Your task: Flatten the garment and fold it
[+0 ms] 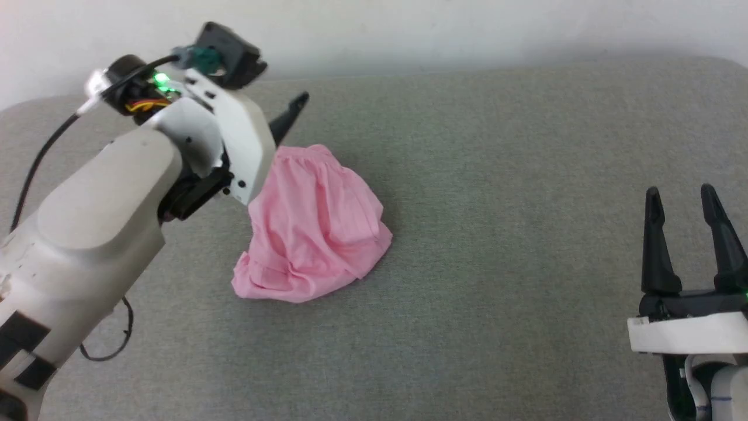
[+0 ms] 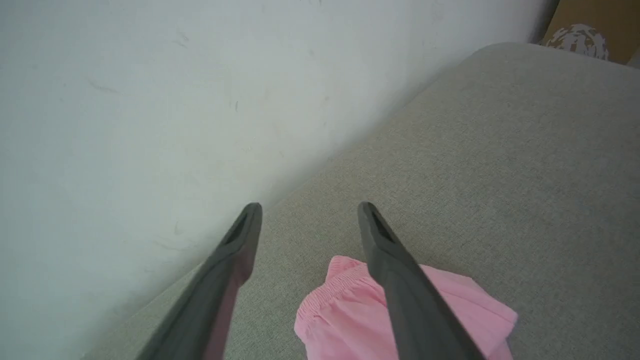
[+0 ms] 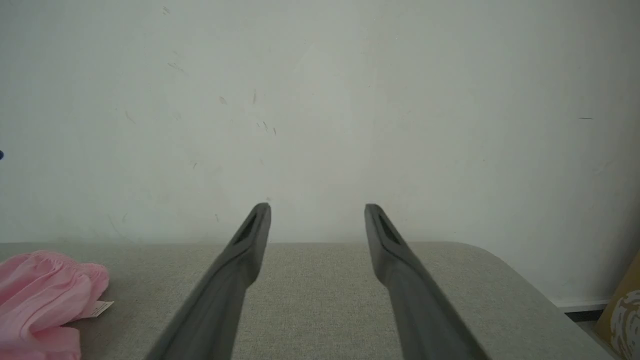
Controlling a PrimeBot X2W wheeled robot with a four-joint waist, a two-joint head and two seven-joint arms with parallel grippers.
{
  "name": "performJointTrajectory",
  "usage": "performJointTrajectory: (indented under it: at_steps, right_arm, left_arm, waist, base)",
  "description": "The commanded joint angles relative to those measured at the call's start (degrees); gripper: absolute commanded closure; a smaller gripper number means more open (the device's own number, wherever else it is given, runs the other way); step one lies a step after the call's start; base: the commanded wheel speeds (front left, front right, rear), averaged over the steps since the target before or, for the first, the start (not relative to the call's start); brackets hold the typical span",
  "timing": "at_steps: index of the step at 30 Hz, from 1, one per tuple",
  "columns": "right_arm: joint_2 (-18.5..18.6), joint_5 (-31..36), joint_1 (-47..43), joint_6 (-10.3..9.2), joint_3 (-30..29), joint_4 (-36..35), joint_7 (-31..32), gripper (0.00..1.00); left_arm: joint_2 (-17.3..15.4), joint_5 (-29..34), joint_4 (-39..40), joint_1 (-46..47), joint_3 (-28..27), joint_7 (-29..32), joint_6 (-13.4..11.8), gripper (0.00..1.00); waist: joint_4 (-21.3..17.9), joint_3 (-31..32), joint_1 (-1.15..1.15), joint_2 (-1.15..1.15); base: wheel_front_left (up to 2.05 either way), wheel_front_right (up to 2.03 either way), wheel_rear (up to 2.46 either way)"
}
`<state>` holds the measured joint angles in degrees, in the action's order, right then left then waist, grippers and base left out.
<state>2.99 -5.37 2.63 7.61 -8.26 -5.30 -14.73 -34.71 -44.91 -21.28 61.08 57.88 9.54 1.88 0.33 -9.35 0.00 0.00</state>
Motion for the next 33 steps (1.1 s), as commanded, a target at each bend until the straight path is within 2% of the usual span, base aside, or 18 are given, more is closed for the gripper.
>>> performJointTrajectory:
  at_steps: [1, 6, 12, 15, 19, 23, 24, 25, 28, 33]
  right_arm:
    - [-0.12, -0.46, 1.21, -0.12, 0.23, -0.09, -0.27, 0.00]
    - [-0.12, -1.25, 2.31, -0.12, -0.12, 0.24, -0.27, 0.00]
    - [-0.12, -2.05, 3.57, -0.12, -0.17, 0.26, -0.27, 0.00]
    - [-0.12, -2.42, 4.52, -0.12, 0.08, 0.24, -0.27, 0.00]
    - [-0.12, -2.77, 5.47, -0.12, 0.43, 0.28, -0.27, 0.00]
    - [-0.12, -2.84, 5.89, -0.12, 0.45, 0.38, -0.27, 0.00]
    - [-0.12, -2.81, 5.91, -0.12, 0.35, 0.40, -0.27, 0.00]
    - [-0.12, -2.75, 5.88, -0.12, 0.17, 0.42, -0.27, 0.00]
    - [-0.12, -2.36, 5.69, -0.12, -0.30, 0.62, -0.27, 0.00]
    - [-0.12, -1.73, 4.98, -0.12, -0.72, 0.64, -0.27, 0.00]
  left_arm:
    - [1.16, -1.22, -1.76, 1.60, 1.61, 4.02, 2.08, 0.00]
    - [3.70, -3.89, -4.91, 5.02, 6.96, 15.19, 5.11, 0.00]
    - [3.92, -6.91, -2.85, 5.27, 14.37, 26.93, 5.57, 0.00]
    - [3.14, -6.31, -1.34, 3.58, 15.29, 31.82, 5.58, 0.00]
    - [2.51, -2.46, 0.31, -1.50, 15.44, 38.71, 5.59, 0.00]
    - [1.66, -0.94, 0.96, -4.52, 15.45, 40.11, 5.59, 0.00]
    - [1.52, -0.79, 1.18, -4.71, 15.46, 39.36, 5.59, 0.59]
    - [1.42, -1.03, 1.28, -4.84, 15.46, 38.52, 5.59, 1.00]
    - [1.42, -2.35, 2.01, -3.61, 15.46, 34.43, 5.60, 1.00]
    - [2.96, -3.98, 4.92, 1.97, 15.46, 22.67, 5.60, 1.00]
  waist:
    - [-2.14, -1.85, 0.00, 0.00]
    - [-4.91, -4.11, 0.00, 0.00]
    - [-7.78, -6.51, 0.00, 0.00]
    - [-8.85, -7.94, 0.00, 0.00]
    - [-9.74, -9.44, 0.00, 0.00]
    - [-9.92, -10.09, 0.00, 0.00]
    - [-9.84, -10.11, 0.00, 0.00]
    - [-9.65, -10.01, 0.00, 0.00]
    - [-8.84, -9.13, 0.00, 0.00]
    - [-7.29, -6.93, 0.00, 0.00]
  base:
    - [0.00, 0.00, 0.00]
    - [0.00, 0.00, 0.00]
    - [0.00, 0.00, 0.00]
    - [0.00, 0.00, 0.00]
    - [0.00, 0.00, 0.00]
    - [0.00, 0.00, 0.00]
    - [0.00, 0.00, 0.00]
    - [0.00, 0.00, 0.00]
    - [0.00, 0.00, 0.00]
    - [0.00, 0.00, 0.00]
